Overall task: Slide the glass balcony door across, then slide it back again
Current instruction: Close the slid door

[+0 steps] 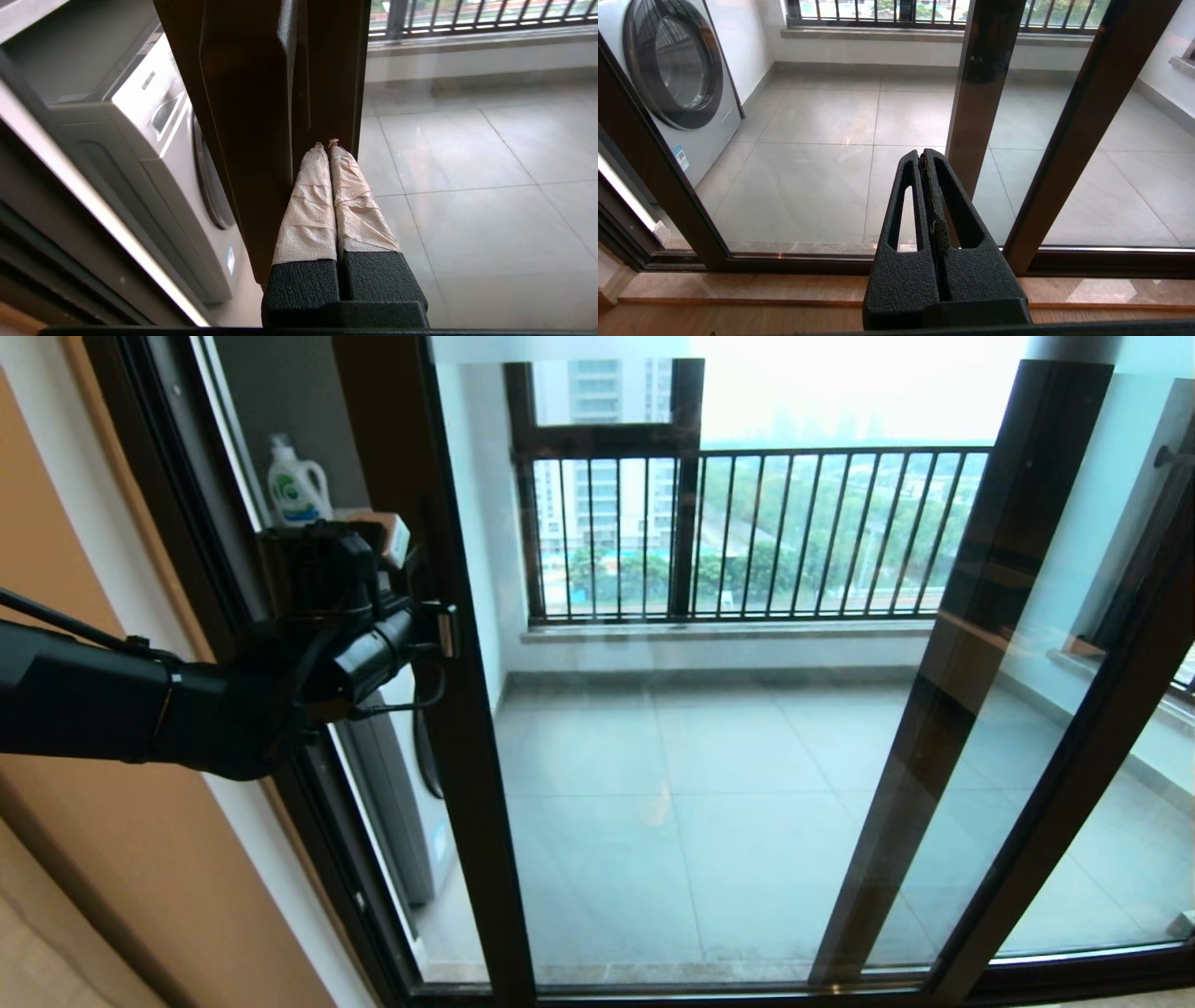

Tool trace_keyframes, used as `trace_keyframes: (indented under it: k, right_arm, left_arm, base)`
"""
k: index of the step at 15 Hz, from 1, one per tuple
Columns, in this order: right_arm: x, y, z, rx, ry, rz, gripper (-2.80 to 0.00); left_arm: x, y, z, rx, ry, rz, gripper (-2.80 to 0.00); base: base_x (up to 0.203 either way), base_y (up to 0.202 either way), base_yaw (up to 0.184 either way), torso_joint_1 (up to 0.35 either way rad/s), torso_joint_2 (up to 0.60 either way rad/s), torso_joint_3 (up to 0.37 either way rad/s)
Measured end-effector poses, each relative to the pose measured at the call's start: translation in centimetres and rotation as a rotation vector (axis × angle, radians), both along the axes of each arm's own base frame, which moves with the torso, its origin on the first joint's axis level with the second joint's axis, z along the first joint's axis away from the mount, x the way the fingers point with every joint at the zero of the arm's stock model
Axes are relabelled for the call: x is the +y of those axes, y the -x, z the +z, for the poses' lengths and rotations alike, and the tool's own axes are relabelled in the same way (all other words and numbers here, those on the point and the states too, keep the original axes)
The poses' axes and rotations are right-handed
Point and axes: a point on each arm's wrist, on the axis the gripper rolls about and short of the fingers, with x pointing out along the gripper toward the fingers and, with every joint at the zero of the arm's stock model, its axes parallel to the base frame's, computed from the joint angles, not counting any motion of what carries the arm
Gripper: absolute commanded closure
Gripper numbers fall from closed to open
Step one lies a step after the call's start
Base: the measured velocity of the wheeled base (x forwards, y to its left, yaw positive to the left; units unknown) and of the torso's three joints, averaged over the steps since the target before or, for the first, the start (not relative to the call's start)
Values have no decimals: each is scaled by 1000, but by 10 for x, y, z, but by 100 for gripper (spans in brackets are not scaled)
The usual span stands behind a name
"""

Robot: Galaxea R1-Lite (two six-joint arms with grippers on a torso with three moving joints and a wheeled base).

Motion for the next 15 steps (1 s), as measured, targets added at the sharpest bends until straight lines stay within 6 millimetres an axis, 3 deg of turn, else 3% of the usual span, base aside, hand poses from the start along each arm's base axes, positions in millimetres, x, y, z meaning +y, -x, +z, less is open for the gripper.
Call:
trace_keyframes:
  k: [7,15]
  right_arm:
    - [0,0,0,0,0,0,0]
    - [0,0,0,0,0,0,0]
  left_arm:
    - [20,-3,2,-11,5,57,0]
    - [51,6,-4,25,8,72,0]
  base:
    - [0,0,0,0,0,0]
    - [0,0,0,0,0,0]
